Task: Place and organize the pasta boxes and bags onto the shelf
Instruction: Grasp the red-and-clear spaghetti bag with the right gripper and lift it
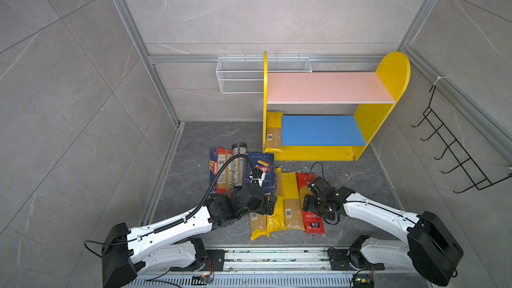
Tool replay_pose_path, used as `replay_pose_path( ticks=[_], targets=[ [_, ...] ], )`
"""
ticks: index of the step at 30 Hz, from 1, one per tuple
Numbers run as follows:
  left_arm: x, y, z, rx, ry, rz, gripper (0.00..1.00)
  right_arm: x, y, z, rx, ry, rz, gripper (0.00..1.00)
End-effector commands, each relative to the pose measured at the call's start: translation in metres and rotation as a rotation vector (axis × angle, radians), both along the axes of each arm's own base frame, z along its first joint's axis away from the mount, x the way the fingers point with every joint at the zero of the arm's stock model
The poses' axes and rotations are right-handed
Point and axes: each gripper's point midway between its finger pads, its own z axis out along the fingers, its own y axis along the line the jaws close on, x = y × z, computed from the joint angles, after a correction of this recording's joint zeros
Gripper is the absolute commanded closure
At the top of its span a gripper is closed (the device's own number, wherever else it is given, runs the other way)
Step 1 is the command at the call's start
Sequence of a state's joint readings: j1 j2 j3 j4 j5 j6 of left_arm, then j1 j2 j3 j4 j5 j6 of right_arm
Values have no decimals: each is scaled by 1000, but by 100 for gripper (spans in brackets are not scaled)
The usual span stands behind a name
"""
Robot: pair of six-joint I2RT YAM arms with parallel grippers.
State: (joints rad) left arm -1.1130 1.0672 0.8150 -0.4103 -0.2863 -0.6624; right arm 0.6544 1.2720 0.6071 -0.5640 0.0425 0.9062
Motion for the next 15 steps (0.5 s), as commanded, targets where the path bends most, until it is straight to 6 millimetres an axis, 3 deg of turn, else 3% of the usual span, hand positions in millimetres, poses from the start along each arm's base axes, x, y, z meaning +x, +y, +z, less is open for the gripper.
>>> replay_pose_path(
  ticks=[1, 11, 15],
  targets=[
    [2, -1, 18, -41, -49, -1, 0, -5, -3, -14, -36, 23, -15, 10],
    [0, 12, 20, -35, -65, 12, 0, -8, 17, -35, -5, 83, 9, 13],
    [-2, 16, 24, -45, -72, 13, 0, -8, 17, -38, -6, 85, 4, 35]
  ],
)
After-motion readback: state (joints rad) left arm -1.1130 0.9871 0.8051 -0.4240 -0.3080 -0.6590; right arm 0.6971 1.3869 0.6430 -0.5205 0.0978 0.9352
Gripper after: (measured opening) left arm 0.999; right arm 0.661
